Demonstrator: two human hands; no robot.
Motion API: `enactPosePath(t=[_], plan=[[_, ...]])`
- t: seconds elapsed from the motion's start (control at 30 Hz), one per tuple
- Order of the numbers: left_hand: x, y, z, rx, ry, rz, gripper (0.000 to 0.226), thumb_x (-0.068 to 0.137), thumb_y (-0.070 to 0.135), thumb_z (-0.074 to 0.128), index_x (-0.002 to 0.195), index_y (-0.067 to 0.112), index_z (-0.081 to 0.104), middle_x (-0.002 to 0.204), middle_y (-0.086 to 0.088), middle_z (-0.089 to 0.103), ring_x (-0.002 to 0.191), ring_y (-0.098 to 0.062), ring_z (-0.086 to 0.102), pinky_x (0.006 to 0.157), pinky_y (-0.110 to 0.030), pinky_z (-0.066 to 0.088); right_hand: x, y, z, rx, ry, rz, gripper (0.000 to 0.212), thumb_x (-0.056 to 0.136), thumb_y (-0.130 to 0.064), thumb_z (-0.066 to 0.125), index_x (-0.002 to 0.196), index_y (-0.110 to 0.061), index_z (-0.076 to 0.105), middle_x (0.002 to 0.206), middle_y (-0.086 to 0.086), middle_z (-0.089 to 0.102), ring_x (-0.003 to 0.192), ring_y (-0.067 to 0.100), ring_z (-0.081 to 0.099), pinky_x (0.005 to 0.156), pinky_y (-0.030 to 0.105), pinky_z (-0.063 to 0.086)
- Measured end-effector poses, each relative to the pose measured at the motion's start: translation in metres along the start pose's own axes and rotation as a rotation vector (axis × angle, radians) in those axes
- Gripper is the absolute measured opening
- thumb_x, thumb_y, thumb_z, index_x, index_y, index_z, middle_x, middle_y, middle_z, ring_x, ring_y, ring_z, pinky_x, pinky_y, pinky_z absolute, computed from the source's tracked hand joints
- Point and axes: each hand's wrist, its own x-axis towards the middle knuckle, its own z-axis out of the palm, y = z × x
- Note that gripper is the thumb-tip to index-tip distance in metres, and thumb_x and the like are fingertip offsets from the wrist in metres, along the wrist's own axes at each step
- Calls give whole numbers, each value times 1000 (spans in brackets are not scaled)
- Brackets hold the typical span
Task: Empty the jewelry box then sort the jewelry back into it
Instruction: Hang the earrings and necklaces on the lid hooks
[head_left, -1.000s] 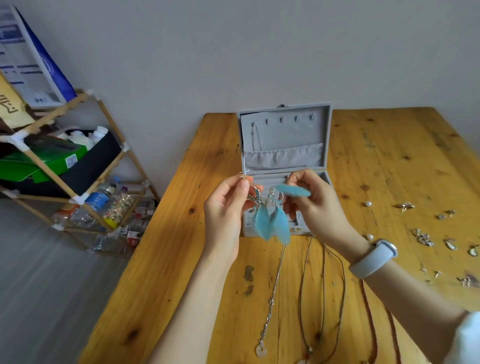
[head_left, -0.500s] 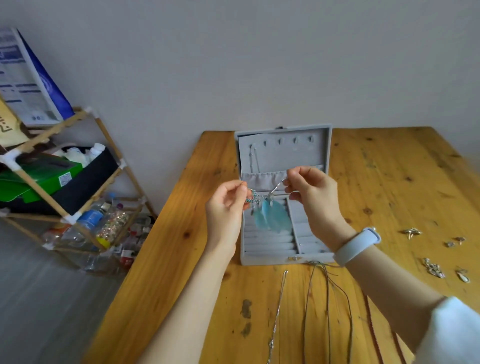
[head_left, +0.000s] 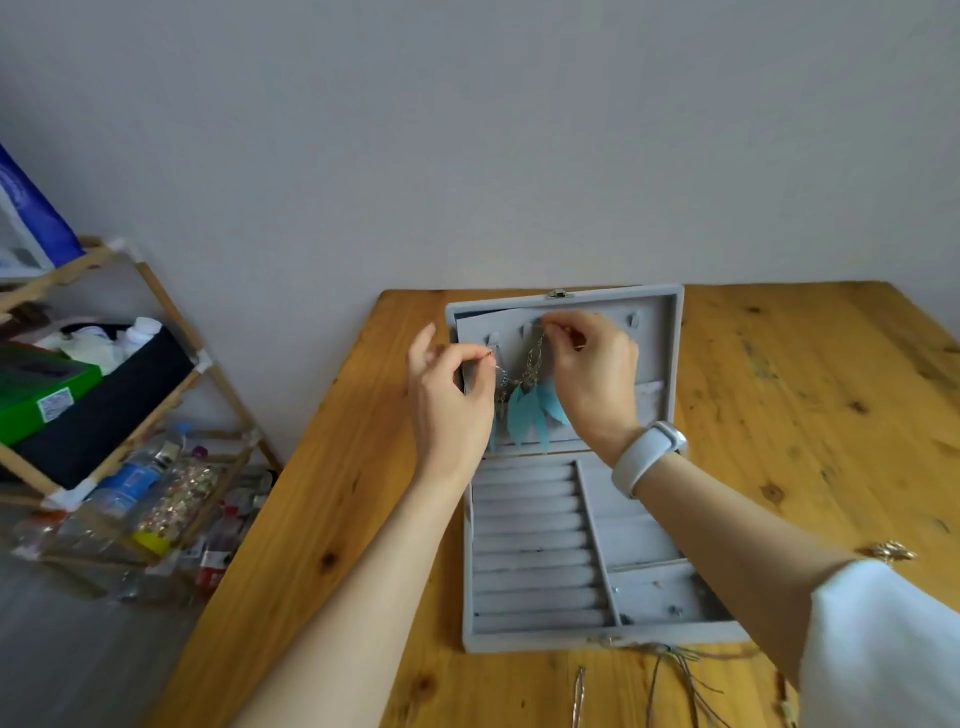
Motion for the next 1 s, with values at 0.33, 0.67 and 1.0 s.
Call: enactPosePath(t=[0.33, 0.67, 1.0], plan=[[2, -10, 3, -24, 11, 76, 8, 84, 4, 60, 88, 7, 67, 116, 1, 49, 124, -23, 45, 95, -30, 40, -2, 1, 16, 55, 73, 15, 6, 83, -4, 59, 84, -4, 65, 82, 9, 64, 75, 18, 56, 67, 9, 35], [3, -12, 7, 38, 79, 133, 9, 85, 3, 60, 90, 5, 66, 123, -12, 52, 105, 5, 42, 85, -1, 32, -23, 3, 34, 47, 63, -9, 17, 85, -8, 59, 102, -6, 61, 95, 6, 57, 93, 25, 54, 82, 22, 40], [-3, -10, 4, 62, 106, 135, 6, 81, 9, 66, 86, 7, 71, 117, -9, 49, 97, -3, 45, 79, 4, 27, -27, 6, 26, -1, 40, -35, 20, 85, -4, 55, 104, -6, 54, 91, -5, 50, 89, 24, 53, 83, 46, 45]])
